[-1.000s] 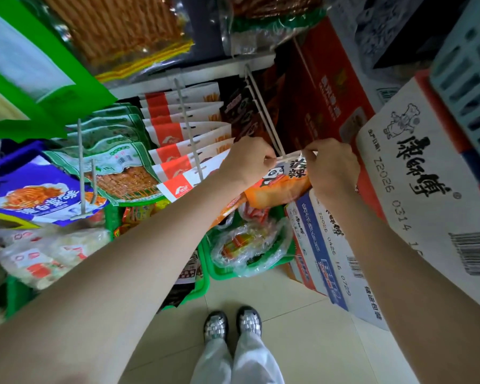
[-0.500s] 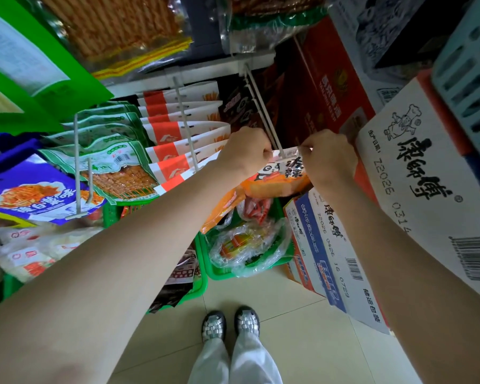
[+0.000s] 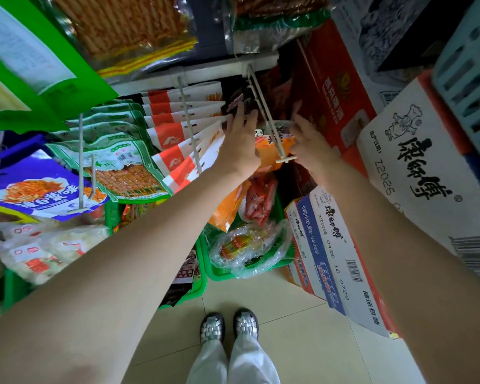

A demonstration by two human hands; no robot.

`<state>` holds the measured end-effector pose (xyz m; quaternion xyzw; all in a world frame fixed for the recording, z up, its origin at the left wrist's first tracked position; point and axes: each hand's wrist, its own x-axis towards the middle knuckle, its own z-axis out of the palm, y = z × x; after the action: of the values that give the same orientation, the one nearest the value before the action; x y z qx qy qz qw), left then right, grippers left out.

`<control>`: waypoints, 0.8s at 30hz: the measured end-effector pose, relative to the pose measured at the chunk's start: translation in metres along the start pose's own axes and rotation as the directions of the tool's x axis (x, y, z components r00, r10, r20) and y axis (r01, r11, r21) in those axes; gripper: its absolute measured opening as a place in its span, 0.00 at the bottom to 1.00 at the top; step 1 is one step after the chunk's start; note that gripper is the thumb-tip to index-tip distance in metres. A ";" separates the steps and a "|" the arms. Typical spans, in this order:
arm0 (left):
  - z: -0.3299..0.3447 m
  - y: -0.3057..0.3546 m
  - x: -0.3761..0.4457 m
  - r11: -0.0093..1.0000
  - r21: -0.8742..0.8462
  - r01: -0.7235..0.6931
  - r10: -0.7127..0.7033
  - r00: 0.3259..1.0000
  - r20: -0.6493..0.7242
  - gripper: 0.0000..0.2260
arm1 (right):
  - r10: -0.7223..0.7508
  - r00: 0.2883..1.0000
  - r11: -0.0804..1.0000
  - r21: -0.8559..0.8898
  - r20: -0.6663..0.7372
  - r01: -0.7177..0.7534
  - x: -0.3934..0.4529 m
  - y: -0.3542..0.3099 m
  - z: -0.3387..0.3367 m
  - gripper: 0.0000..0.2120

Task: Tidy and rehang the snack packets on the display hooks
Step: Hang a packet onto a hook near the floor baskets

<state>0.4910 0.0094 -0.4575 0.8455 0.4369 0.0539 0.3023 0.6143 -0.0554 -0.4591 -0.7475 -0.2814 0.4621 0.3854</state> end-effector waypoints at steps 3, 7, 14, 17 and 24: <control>-0.005 0.000 -0.020 0.999 -0.040 -0.001 -0.002 0.996 -0.091 0.28 | -0.084 0.993 0.996 -0.040 -0.085 0.080 -0.012 -0.010 0.002 0.27; -0.027 -0.004 -0.054 0.999 -0.028 -0.021 0.016 0.985 -0.169 0.21 | -0.285 0.944 0.938 -0.250 -0.164 0.240 -0.041 -0.041 0.013 0.19; -0.088 -0.032 -0.139 1.000 0.004 0.012 -0.011 0.984 -0.177 0.17 | -0.238 0.959 0.904 -0.326 0.152 0.276 -0.105 -0.086 0.093 0.17; -0.121 -0.065 -0.194 0.998 -0.039 0.039 -0.045 0.987 -0.156 0.17 | -0.195 0.960 0.920 -0.301 0.200 0.249 -0.137 -0.103 0.144 0.19; -0.233 -0.176 -0.339 0.989 -0.060 0.139 -0.148 0.970 -0.194 0.20 | -0.077 0.893 0.923 -0.306 0.443 0.232 -0.237 -0.156 0.299 0.14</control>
<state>0.0761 -0.0673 -0.3084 0.7950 0.5233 0.1258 0.2797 0.2345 -0.0606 -0.2986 -0.6608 -0.4956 0.5225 0.2115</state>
